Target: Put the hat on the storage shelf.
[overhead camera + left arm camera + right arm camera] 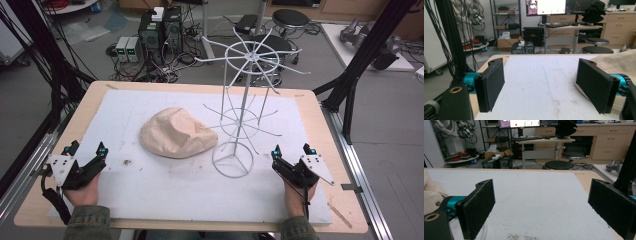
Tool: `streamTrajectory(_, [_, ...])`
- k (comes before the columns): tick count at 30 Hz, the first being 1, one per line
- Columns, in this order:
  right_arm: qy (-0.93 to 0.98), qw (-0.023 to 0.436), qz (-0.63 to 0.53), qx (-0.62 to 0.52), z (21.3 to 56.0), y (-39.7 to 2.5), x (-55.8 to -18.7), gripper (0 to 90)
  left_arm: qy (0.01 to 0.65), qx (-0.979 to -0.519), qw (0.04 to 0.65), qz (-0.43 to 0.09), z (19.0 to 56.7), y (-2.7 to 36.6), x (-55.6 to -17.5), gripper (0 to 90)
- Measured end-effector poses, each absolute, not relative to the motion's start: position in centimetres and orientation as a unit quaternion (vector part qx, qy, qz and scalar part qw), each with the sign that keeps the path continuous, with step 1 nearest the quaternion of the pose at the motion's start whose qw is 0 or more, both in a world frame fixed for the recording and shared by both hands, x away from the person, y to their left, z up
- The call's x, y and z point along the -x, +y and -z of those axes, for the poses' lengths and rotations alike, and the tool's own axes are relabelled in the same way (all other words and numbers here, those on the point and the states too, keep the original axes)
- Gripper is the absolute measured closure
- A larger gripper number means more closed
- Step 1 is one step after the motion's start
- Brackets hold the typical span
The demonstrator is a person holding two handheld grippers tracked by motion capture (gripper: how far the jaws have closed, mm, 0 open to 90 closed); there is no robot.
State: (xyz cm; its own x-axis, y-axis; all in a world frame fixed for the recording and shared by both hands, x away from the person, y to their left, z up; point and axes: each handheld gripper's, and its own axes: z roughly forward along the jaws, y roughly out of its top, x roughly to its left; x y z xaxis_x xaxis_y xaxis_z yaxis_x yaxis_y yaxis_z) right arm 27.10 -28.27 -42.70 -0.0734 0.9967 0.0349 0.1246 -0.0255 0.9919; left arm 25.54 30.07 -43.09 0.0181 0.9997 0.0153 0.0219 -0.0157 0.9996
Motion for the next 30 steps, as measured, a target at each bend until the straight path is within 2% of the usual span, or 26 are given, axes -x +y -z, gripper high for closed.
streamTrajectory(20, [0.542,0.447,-0.488,-0.518,42.72,-28.41,-26.91,6.1,0.502,-0.511,0.504,-0.483,43.18,30.15,-25.78,22.8])
streamTrajectory(23, [0.539,0.432,-0.493,-0.530,42.79,-28.55,-27.03,6.1,0.503,-0.513,0.508,-0.475,43.24,30.09,-25.88,22.8])
streamTrajectory(30, [0.542,0.430,-0.485,-0.535,42.88,-28.56,-27.07,6.1,0.496,-0.522,0.510,-0.471,43.02,29.59,-26.37,21.8])
